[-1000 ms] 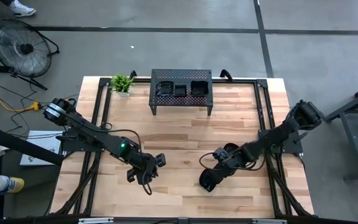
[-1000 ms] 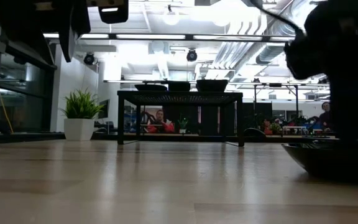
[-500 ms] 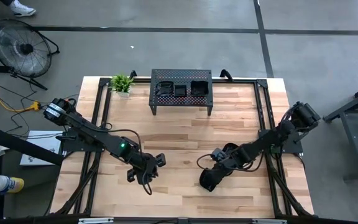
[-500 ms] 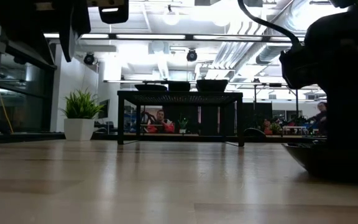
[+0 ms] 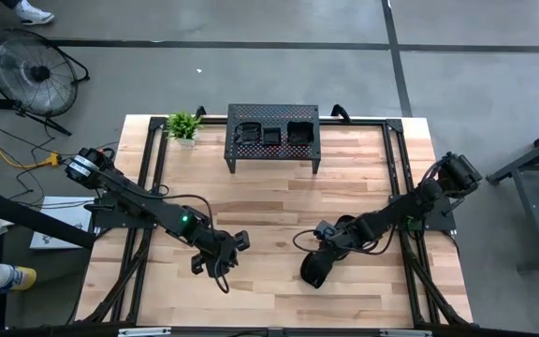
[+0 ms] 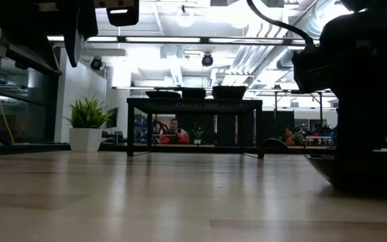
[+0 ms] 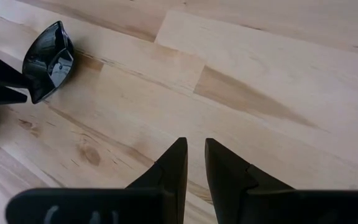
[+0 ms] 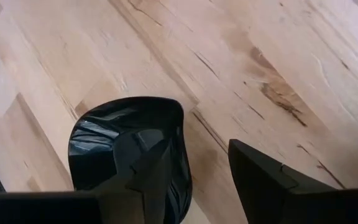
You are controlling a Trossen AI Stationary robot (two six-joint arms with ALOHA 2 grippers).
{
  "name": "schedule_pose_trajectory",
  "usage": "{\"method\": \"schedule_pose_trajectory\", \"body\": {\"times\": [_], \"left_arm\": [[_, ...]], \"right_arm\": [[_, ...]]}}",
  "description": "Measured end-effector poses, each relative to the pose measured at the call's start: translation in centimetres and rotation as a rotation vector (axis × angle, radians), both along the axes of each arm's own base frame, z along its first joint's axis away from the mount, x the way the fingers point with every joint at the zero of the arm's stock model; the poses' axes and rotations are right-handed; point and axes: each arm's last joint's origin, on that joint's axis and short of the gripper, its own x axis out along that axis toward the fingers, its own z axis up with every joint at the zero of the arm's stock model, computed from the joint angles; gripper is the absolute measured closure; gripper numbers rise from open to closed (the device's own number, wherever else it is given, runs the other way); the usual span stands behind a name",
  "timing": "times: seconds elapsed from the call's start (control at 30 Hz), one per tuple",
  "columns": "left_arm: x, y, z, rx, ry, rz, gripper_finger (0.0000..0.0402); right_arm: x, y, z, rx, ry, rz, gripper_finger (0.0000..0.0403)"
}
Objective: Pick & Place Mini shaped plates
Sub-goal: Stack the leaf-shaped plate on top of the leaf-shaped plate on the shelf
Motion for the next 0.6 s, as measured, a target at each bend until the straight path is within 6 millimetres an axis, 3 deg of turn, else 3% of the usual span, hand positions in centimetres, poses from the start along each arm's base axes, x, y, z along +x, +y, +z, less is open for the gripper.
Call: {"method": "schedule_pose_trajectory", "body": {"times": [0.27, 0.6], "left_arm": [[0.00, 0.00, 0.00, -0.001, 0.001, 0.002, 0.0348], [0.00, 0.01, 0.00, -0.001, 0.002, 0.008, 0.0348]], "right_arm": [[0.05, 0.15, 0.06, 0.004, -0.014, 0.018, 0.0272], [0.12, 0.33, -0.07, 0.024, -0.009, 0.072, 0.0274]]}}
